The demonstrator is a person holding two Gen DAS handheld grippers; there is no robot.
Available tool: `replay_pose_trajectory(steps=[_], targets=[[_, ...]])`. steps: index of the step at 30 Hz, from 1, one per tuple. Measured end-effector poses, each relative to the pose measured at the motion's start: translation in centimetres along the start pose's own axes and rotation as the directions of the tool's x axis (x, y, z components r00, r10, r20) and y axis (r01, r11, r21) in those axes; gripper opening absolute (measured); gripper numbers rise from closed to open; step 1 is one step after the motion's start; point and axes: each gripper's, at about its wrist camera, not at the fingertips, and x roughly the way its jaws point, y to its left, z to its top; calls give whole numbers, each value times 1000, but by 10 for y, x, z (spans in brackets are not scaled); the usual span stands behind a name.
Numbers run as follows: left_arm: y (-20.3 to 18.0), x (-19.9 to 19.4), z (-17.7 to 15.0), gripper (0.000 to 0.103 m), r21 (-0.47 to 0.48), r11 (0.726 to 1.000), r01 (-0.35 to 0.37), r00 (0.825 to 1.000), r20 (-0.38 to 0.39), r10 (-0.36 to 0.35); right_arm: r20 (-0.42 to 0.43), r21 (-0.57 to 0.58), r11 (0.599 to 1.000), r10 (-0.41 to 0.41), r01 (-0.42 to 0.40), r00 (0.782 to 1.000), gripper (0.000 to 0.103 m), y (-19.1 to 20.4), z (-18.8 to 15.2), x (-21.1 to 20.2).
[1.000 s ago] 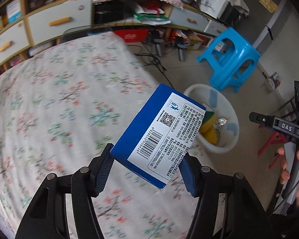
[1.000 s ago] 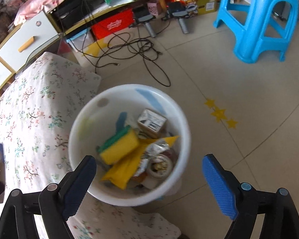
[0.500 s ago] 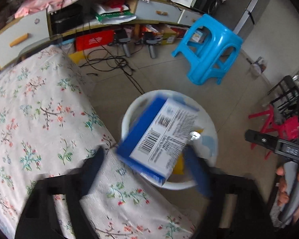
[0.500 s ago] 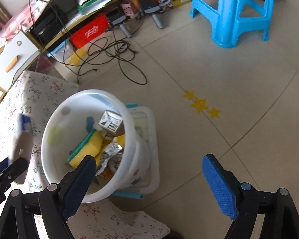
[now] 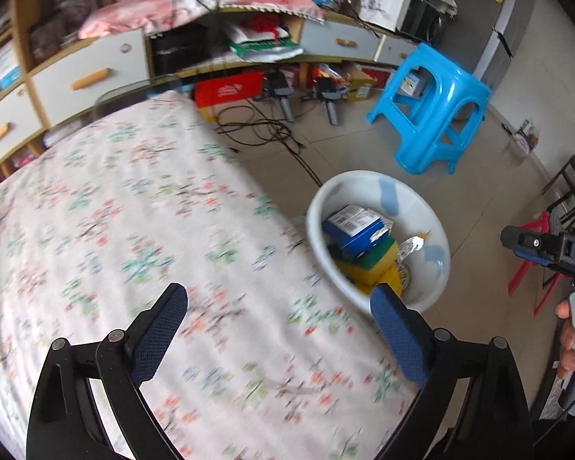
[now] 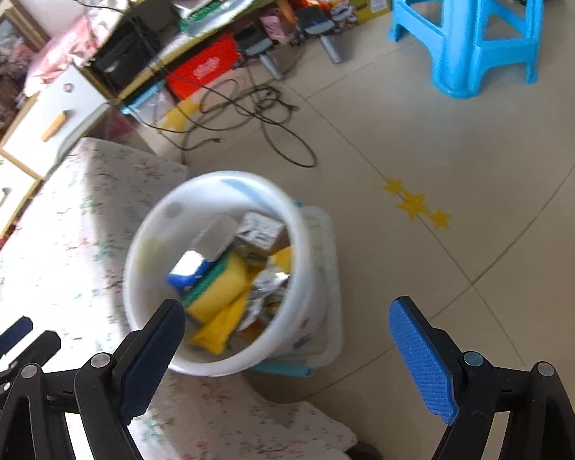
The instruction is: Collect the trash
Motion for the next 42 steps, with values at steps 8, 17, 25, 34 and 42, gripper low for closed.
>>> replay_pose_trajectory(steps=[8, 17, 25, 34, 42], targets=[[33, -61, -52, 101, -42, 991, -130, 990, 47, 132, 48, -119, 992, 46, -40, 998, 91, 54, -46, -22], [61, -112, -117, 102, -189, 962, -198, 972, 91, 218, 195, -240, 971, 57, -9, 979, 103, 103, -116, -44], [69, -140, -152, 102, -247, 933, -260, 946, 129, 298, 242, -346, 938, 70, 18, 968, 103, 140, -153, -41], [75, -153, -160, 102, -255, 922, -292, 925, 168, 340, 240, -403, 915, 65, 38, 969, 103, 165, -164, -31], [73, -153, -160, 102, -251, 926, -283, 929, 166, 329, 201, -406, 914, 69, 19, 977, 103, 174, -169, -22]])
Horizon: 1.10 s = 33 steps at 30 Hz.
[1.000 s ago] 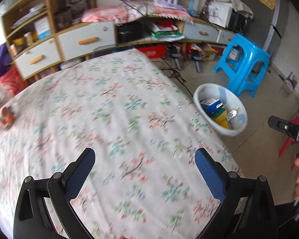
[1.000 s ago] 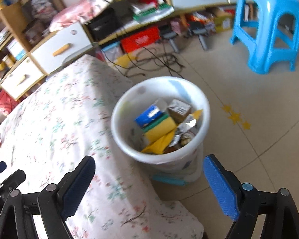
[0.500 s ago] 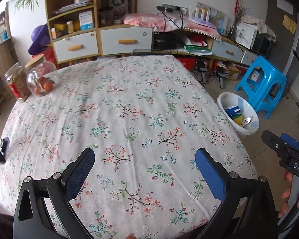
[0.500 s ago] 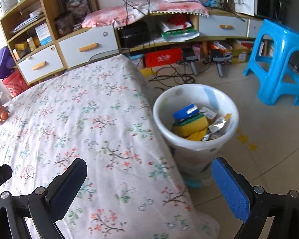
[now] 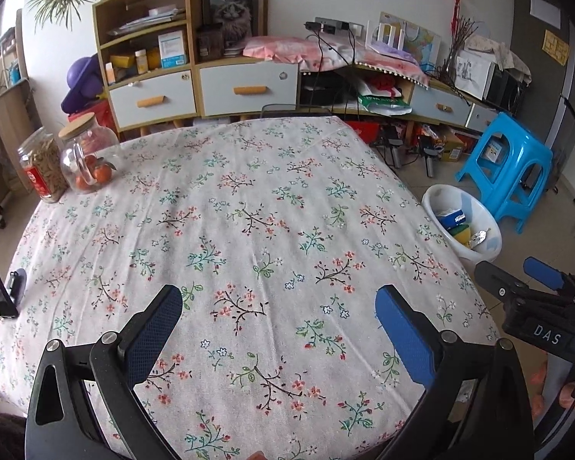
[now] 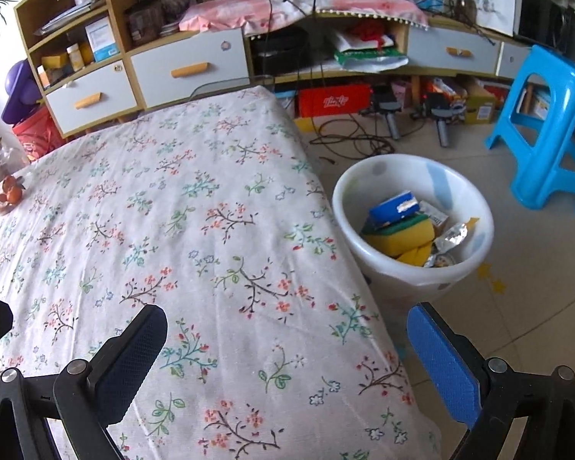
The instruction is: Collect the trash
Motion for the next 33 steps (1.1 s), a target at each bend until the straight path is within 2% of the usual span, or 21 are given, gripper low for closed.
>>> replay_pose_trajectory(steps=[33], targets=[[-2, 3, -4, 102, -1, 1000, 4, 1000, -17, -4, -28, 27, 999, 22, -21, 999, 103, 4, 1, 2]])
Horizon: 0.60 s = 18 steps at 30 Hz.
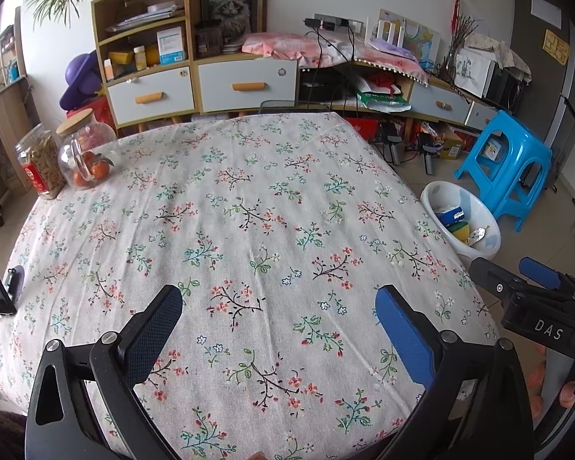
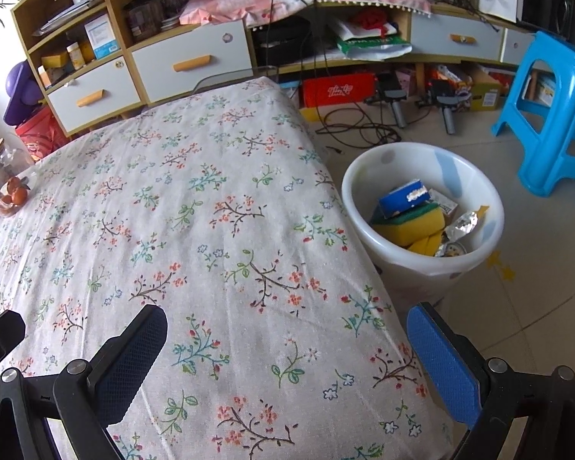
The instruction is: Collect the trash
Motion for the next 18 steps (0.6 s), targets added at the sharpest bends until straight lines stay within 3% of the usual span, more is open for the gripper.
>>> replay_pose_trajectory(steps=[18], targets=[[0, 1, -1, 102, 2, 1000, 1, 1000, -6, -1, -3, 9, 1000, 2, -2, 1000, 103, -3, 1, 0]])
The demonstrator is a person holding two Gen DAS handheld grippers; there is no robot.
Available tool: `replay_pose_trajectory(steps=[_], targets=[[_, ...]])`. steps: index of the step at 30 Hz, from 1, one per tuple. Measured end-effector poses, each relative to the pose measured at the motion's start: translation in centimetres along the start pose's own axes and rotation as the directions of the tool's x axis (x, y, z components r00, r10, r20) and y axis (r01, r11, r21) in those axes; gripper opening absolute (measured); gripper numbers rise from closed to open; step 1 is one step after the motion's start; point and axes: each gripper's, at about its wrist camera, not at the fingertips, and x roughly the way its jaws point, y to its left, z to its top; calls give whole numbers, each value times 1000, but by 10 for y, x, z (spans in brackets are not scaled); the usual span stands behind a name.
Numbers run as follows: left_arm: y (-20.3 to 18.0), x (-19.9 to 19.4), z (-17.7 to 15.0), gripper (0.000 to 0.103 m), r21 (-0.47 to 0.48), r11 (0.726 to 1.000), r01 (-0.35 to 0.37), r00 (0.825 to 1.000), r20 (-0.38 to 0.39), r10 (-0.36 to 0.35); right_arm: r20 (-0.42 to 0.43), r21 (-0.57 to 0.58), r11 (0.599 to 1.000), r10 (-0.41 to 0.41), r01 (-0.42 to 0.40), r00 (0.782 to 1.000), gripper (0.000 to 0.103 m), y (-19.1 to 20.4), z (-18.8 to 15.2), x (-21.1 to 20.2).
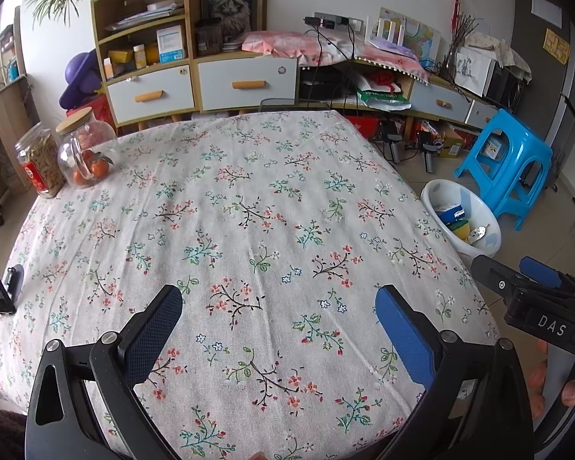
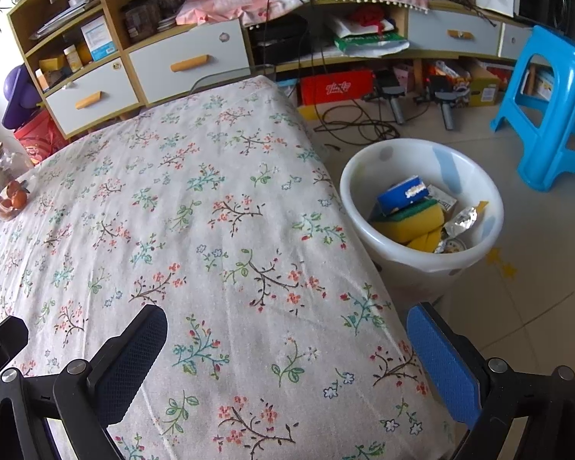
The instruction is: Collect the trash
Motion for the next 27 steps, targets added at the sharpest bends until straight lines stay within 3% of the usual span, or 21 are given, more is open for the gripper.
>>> replay_pose_trajectory(steps=[22, 27], targets=[[0, 0, -1, 102, 2, 1000, 1, 1000, -3, -1, -6, 11, 1000, 1, -1, 1000, 103, 3, -2, 2], [1, 1, -1, 102, -11, 999, 40, 999, -29, -41, -7, 12, 1000, 0, 0, 1000, 103, 4, -2, 3]])
